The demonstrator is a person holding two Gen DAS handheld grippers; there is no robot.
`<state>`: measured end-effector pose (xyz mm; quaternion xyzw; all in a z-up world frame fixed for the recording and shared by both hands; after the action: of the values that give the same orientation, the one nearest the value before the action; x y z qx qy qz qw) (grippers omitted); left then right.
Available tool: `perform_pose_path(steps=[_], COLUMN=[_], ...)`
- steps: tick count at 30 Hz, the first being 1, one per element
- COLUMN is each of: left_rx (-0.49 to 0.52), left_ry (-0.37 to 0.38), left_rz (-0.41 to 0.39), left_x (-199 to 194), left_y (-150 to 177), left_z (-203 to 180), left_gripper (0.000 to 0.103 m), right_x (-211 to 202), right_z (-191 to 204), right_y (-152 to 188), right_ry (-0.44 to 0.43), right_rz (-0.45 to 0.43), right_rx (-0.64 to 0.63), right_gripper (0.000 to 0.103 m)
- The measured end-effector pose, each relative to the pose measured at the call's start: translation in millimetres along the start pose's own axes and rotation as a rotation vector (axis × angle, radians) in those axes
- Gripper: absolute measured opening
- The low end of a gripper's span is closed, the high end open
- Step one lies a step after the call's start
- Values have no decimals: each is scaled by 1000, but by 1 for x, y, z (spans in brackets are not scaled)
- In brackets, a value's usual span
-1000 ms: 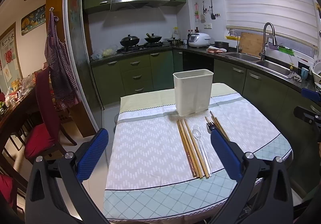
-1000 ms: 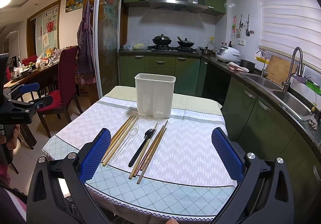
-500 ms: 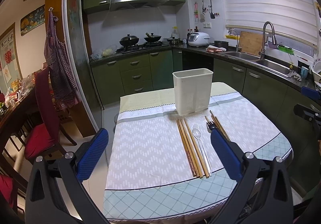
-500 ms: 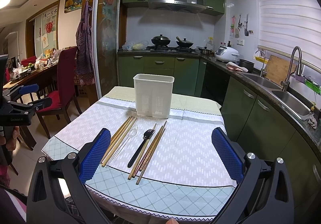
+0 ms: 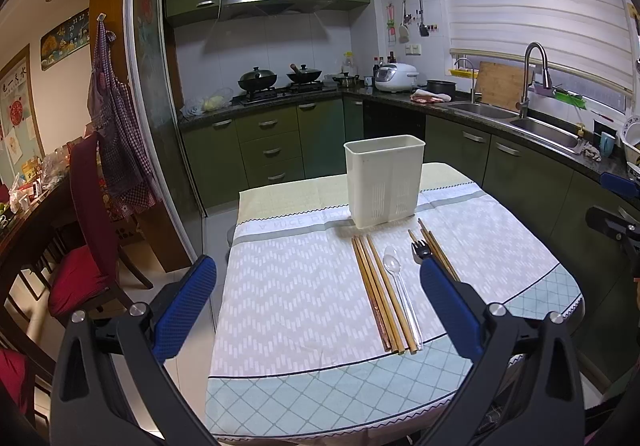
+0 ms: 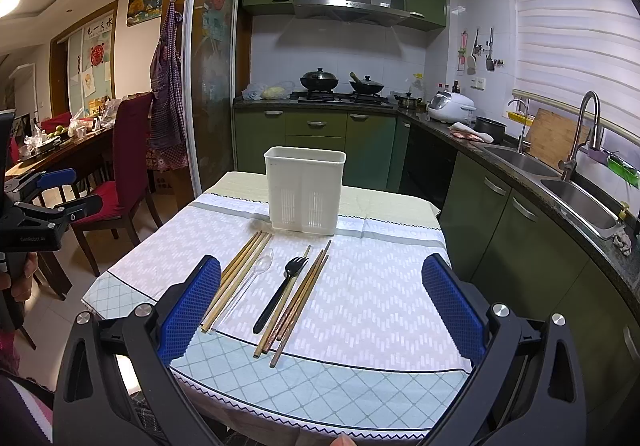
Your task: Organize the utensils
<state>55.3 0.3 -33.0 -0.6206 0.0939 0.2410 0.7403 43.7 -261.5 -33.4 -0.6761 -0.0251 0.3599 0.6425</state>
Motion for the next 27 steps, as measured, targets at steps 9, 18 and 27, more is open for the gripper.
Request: perform_pose_path(steps=[9,18,27], left_rx=[4,11,73], left_ry=[-1,14,62], left_rz=[5,42,327], left_x=[2,15,115], left_y=[4,3,5], left_z=[-2,-6,-35], left_gripper=[97,97,97], right_x=[1,10,66], right_z=[-1,-10,-54], right_y=[1,4,11], right_ry=[1,10,-62], right_rz=[1,20,225], right_rx=[2,22,192], right_gripper=[99,99,99])
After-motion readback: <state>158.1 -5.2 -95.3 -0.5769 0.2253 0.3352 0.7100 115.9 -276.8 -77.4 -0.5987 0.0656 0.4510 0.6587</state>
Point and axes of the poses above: each gripper's, at about its wrist camera, not at the fingertips, and x roughly the way its jaws point, z to its left, y to its underside, the point moved 6 cm from there along x, roughly the way its jaws point, and after that the axes turned 14 degrees about -y, right-handed, at the moved point
